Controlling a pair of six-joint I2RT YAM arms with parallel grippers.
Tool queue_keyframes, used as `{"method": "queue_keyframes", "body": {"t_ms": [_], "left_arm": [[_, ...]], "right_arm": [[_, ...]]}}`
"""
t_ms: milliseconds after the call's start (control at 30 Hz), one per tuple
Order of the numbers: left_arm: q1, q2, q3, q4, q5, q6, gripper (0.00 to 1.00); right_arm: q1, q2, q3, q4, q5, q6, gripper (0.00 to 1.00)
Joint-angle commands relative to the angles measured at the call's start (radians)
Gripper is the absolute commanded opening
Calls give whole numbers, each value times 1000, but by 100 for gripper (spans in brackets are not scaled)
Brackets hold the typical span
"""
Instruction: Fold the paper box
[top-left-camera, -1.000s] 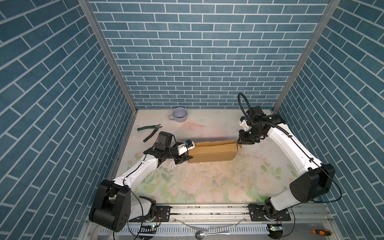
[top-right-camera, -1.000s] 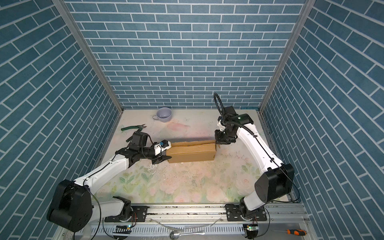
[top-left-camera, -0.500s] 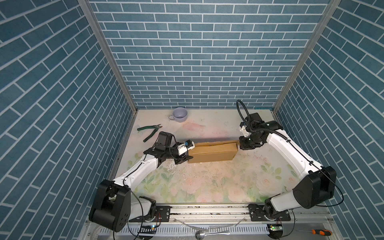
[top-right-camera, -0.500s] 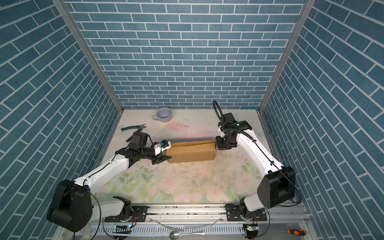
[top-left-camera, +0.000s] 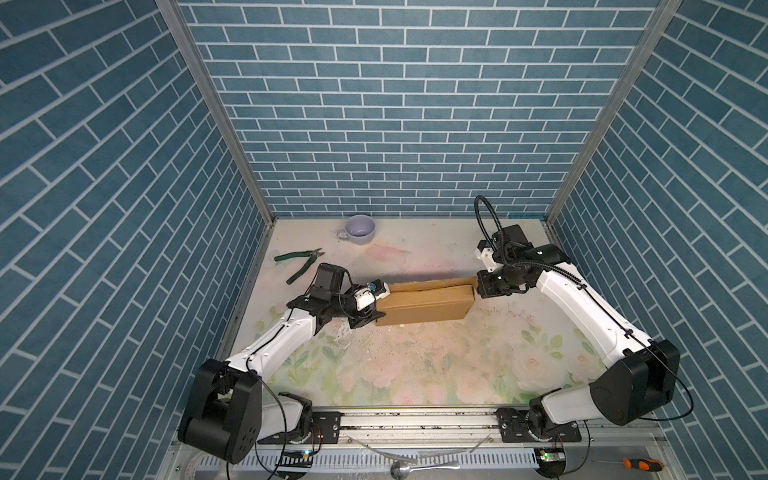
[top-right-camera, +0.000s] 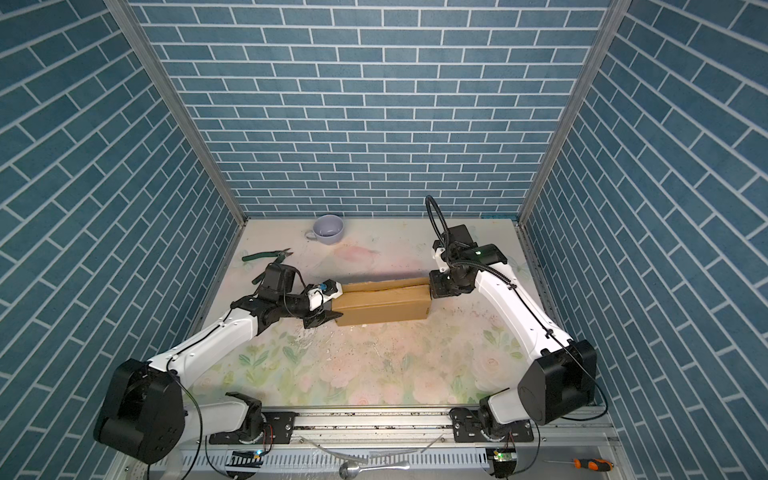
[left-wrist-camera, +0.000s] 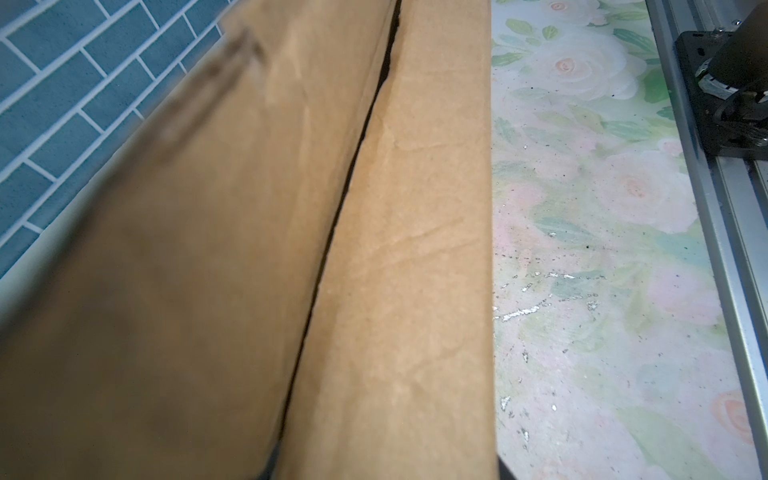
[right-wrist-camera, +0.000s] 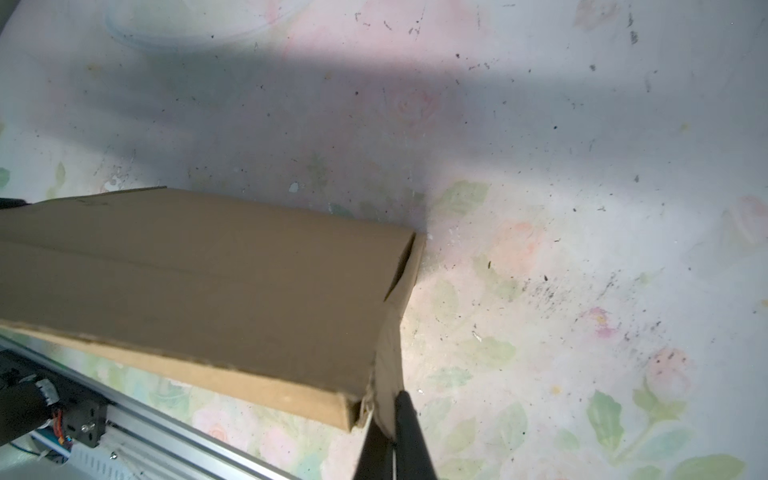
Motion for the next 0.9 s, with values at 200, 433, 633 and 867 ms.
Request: {"method": "queue_keyframes", "body": {"t_ms": [200, 433, 633, 867], "left_arm": [[2, 2, 17, -55, -7, 20, 0], [1, -5, 15, -48, -5, 14, 0], [1, -10, 9, -30, 0, -1, 0], [1, -1, 10, -29, 1, 1, 0]], "right_arm": [[0, 68, 188, -204, -159, 70, 0], [-4, 86, 184, -178, -235, 164, 0], [-6, 63, 120, -98, -252, 239, 0], [-23, 48, 67, -37, -316, 283, 0]]}}
